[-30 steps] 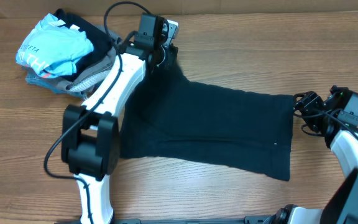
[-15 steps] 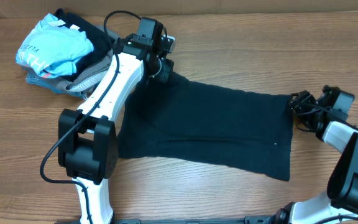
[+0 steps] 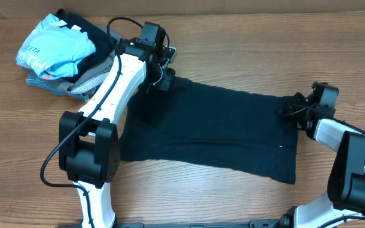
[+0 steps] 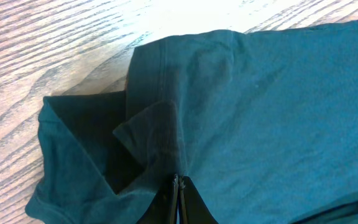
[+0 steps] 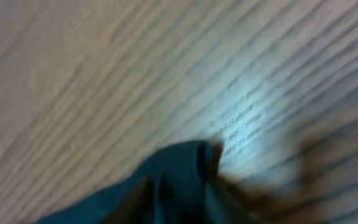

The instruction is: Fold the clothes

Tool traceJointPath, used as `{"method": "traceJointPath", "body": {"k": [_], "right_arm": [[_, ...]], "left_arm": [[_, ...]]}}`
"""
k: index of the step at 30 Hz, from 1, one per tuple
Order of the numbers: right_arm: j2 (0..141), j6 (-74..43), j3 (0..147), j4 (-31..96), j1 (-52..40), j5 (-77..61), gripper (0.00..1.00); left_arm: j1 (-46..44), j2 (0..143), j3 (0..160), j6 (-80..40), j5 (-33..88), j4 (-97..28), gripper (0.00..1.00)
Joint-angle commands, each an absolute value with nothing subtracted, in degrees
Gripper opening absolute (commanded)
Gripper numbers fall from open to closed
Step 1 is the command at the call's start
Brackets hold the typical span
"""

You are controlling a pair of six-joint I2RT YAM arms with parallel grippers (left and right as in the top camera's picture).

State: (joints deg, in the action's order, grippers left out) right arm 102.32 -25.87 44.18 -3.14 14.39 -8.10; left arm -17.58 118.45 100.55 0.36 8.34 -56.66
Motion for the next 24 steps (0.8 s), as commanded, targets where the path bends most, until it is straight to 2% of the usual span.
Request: {"method": "traceJointPath", "body": {"k": [1, 3, 9, 18, 24], "right_arm": [[103.5, -25.7, 44.7, -2.3, 14.2, -6.1, 0.12], [103.0, -25.7, 45.6, -0.3, 14.4, -6.1, 0.04], [95.5, -25.7, 48.3, 9.0, 14.8, -6.3, 0.04], [80.3, -25.8, 48.5, 30.8, 14.9, -6.0, 0.04], [77.2, -28.8, 48.5, 45.2, 14.9, -5.3, 0.04]], "left_arm": [[-17.6, 113.3, 101.4, 0.2, 7.8, -56.8, 0.04], [-17.6, 111.6, 101.4, 0.2, 5.7, -57.1, 0.04], [-17.5, 107.0, 101.4, 0.2, -0.3, -61.4, 0.04], [-17.0, 105.7, 101.4, -0.1, -1.0, -70.4, 0.04], [-14.7, 105.7, 101.4, -4.2, -3.2, -77.7, 0.04]]}}
